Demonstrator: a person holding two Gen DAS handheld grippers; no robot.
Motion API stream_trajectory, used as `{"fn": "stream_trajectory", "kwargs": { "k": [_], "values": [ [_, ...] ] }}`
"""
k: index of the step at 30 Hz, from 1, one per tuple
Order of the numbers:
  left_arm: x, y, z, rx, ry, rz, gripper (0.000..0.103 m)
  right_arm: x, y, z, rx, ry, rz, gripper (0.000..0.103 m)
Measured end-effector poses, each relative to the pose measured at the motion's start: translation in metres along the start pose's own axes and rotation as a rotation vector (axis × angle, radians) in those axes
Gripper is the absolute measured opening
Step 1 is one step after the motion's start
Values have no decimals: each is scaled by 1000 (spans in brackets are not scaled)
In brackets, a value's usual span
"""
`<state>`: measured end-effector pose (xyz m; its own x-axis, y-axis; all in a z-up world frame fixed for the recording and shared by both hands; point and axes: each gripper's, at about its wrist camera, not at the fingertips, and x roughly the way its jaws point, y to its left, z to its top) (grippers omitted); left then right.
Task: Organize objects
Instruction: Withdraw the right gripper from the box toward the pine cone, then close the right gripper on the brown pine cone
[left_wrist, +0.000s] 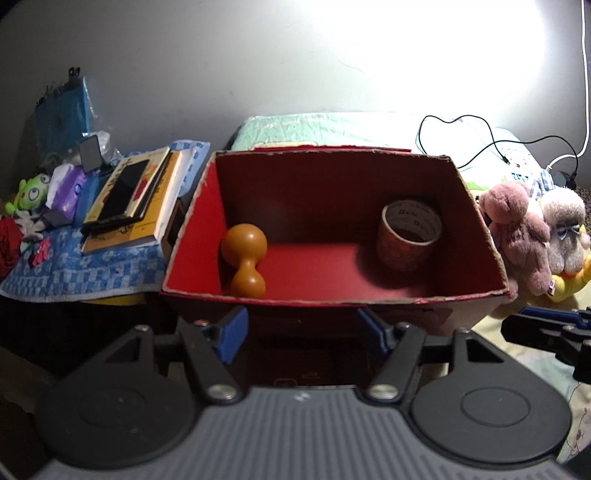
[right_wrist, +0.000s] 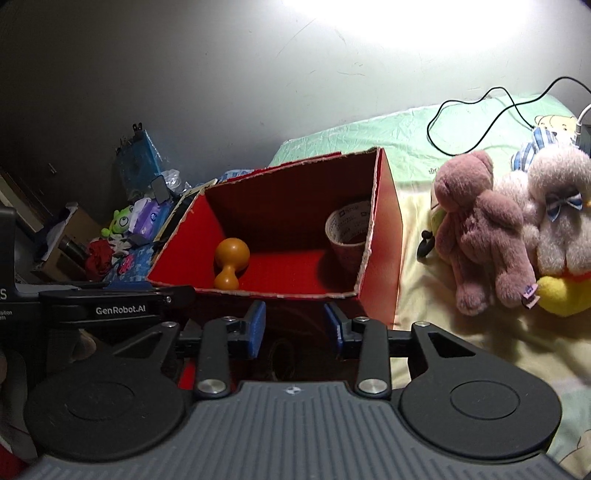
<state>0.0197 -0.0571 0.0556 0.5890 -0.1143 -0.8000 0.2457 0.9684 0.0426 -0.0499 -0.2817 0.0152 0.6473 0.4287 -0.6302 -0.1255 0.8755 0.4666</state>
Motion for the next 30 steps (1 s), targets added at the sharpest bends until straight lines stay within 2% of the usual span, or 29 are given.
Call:
{"fn": "stream_trajectory", "kwargs": {
  "k": [4, 9, 14, 17, 22, 27, 30],
  "values": [
    [-9, -8, -16, 29, 7, -89, 68, 7, -12, -17, 31, 119, 66, 36],
    [-15, -27, -44, 107, 34, -220, 69, 25, -27, -39, 105, 252, 91, 36],
    [-13, -50, -73, 188, 63, -320, 69, 41, -43, -50, 227, 353, 145, 36],
    [-5, -60, -83, 197, 91, -371, 68, 47, -49, -53, 284, 386, 165, 37],
    [9, -71, -93, 214, 89, -385, 66, 56, -57, -59, 363, 426, 185, 39],
    [24, -76, -100, 199, 126, -415, 64, 58, -59, -57, 372, 435, 179, 41],
    [33, -79, -103, 212, 140, -398, 64, 60, -60, -56, 371, 437, 169, 43]
  ]
}}
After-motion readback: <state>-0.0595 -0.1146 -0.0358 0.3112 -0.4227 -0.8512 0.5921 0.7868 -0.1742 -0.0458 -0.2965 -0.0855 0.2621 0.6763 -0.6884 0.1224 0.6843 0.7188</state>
